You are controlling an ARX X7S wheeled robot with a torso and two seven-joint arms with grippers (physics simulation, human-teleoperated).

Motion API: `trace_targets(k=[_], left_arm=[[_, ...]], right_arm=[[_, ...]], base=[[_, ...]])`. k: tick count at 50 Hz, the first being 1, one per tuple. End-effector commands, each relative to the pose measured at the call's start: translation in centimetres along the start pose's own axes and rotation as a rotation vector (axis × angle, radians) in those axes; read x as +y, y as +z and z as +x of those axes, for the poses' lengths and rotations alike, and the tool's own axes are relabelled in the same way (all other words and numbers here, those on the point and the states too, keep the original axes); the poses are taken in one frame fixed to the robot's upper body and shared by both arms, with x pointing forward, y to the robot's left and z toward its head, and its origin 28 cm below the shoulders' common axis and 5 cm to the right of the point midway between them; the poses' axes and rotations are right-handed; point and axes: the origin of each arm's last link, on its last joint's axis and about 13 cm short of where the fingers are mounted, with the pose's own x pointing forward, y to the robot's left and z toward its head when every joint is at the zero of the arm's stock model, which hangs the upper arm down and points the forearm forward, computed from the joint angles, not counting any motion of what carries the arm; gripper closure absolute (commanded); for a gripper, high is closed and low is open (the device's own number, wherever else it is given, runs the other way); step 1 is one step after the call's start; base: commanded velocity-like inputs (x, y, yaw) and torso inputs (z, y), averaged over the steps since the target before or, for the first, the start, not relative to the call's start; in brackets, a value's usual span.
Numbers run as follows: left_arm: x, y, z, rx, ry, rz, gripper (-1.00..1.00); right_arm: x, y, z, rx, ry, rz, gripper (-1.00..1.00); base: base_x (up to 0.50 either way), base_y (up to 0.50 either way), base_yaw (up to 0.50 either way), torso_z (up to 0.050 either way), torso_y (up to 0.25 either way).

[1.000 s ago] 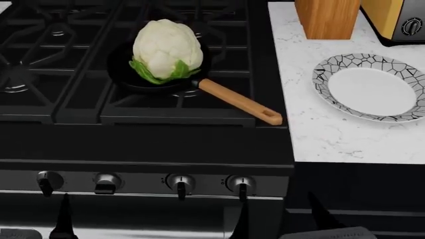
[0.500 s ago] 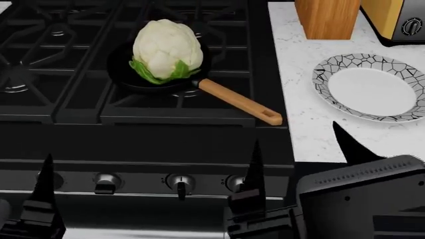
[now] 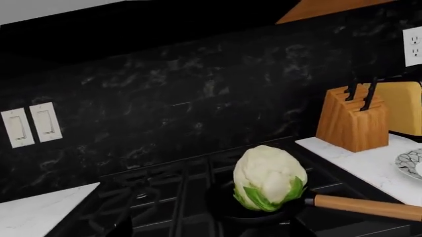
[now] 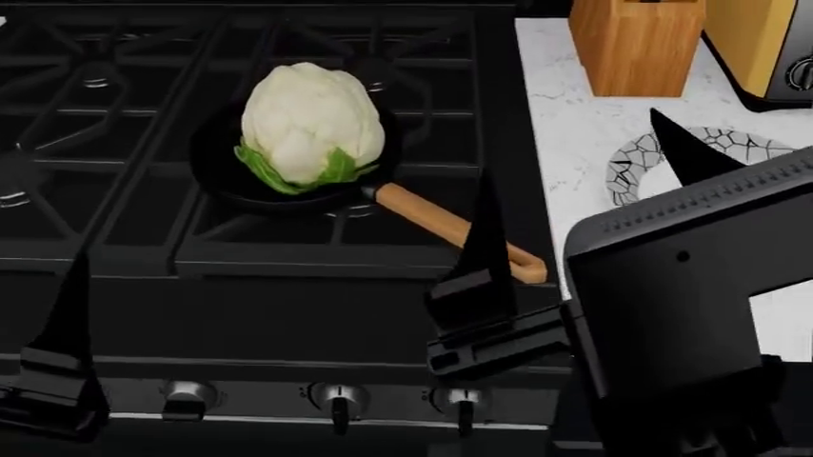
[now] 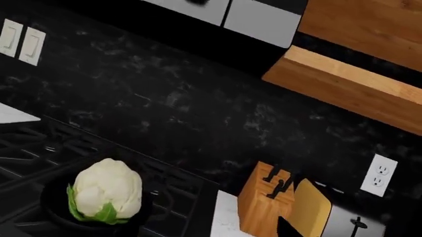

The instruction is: Pick up the pan and dump the vegetables in it onto the plate. Then return the pan to the stove.

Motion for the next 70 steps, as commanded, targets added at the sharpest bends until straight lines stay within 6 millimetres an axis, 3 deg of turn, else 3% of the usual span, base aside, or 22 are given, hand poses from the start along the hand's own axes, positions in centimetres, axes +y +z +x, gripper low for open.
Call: trace_targets(k=[1, 14, 19, 26, 32, 42, 51, 62, 70], left_arm=[[0.1, 0.4, -0.1, -0.019, -0.041, -0.017, -1.00], [0.0, 0.3, -0.2, -0.023, -0.029, -0.029, -1.00], [0.1, 0.4, -0.3, -0.028, -0.008, -0.031, -1.00], [0.2, 0.0, -0.3, -0.001, 0.019, -0.017, -1.00], [0.1, -0.4, -0.3, 0.007, 0.031, -0.008, -1.00], [0.1, -0.6, -0.4, 0.011, 0.028, -0.011, -1.00], [0.0, -1.0, -0.4, 0.016, 0.026, -0.016, -1.00], [0.1, -1.5, -0.7, 0.015, 0.024, -0.037, -1.00], [0.1, -1.6, -0.8, 0.017, 0.024, -0.042, -1.00]], right_arm=[[-0.4, 0.8, 0.1, -0.013, -0.007, 0.002, -1.00], [-0.4, 1.3, 0.2, 0.000, 0.059, 0.030, -1.00], [-1.4, 1.8, 0.7, 0.082, 0.145, 0.043, -1.00], [-1.0, 2.4, 0.0, 0.164, 0.257, 0.063, -1.00], [-0.3, 1.6, -0.1, 0.244, 0.321, 0.083, -1.00], [-0.2, 1.7, 1.3, 0.295, 0.395, 0.066, -1.00], [-0.7, 2.0, 4.0, 0.428, 0.449, -0.081, -1.00], [-1.5, 3.1, 4.6, 0.554, 0.434, -0.181, -1.00], [-1.5, 2.6, 5.0, 0.596, 0.439, -0.198, -1.00]], base=[[0.50, 0.00, 0.00, 0.050, 0.045], [0.49, 0.00, 0.00, 0.050, 0.044], [0.00, 0.00, 0.00, 0.000, 0.000], [0.00, 0.00, 0.00, 0.000, 0.000], [0.00, 0.00, 0.00, 0.000, 0.000], [0.00, 0.00, 0.00, 0.000, 0.000], [0.00, 0.00, 0.00, 0.000, 0.000], [0.00, 0.00, 0.00, 0.000, 0.000], [0.00, 0.00, 0.00, 0.000, 0.000]])
